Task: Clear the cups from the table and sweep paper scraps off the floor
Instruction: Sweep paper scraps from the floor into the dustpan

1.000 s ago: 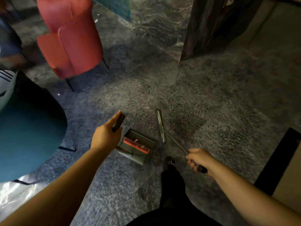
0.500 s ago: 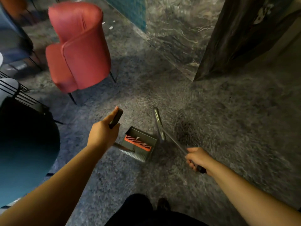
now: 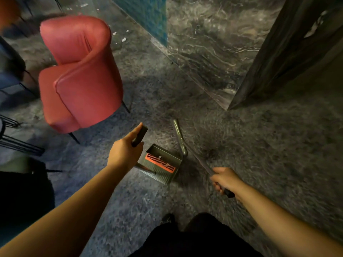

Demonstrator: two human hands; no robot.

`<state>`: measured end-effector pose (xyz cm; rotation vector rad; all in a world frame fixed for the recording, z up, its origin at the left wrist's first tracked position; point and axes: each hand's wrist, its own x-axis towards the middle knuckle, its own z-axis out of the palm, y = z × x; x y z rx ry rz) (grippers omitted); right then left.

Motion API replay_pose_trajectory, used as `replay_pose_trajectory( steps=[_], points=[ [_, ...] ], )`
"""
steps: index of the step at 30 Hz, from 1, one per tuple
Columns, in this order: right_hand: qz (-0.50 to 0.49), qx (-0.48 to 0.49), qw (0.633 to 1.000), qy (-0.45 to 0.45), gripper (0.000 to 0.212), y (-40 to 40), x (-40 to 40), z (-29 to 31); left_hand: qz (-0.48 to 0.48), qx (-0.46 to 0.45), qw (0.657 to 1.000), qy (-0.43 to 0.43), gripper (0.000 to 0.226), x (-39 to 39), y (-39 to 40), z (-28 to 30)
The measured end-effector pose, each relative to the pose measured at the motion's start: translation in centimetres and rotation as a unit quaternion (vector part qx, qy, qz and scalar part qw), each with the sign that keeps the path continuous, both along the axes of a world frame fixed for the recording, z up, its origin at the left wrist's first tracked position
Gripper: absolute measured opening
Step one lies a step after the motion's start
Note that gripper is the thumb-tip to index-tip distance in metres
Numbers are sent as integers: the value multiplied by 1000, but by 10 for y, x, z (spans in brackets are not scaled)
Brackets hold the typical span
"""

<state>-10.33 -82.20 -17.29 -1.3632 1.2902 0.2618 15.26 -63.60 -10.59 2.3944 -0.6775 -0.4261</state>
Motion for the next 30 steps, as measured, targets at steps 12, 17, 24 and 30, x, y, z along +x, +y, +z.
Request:
replay_pose_trajectory(
  steps=[12,17,24,30],
  points=[
    [35,30,999,-26,54,-209,162,-1,60,-5,998,-15,63,142,-194,-8],
    [88,40,995,-39,53,-293,225,15,111,-22,993,-17,63,194,-268,5],
    [136,39,990,-27,51,-371,324,24,142,-40,989,-24,67,272,-331,11],
    [156,29,987,-16,41,-439,428,18,143,-37,989,-25,68,380,-397,-3]
  ],
)
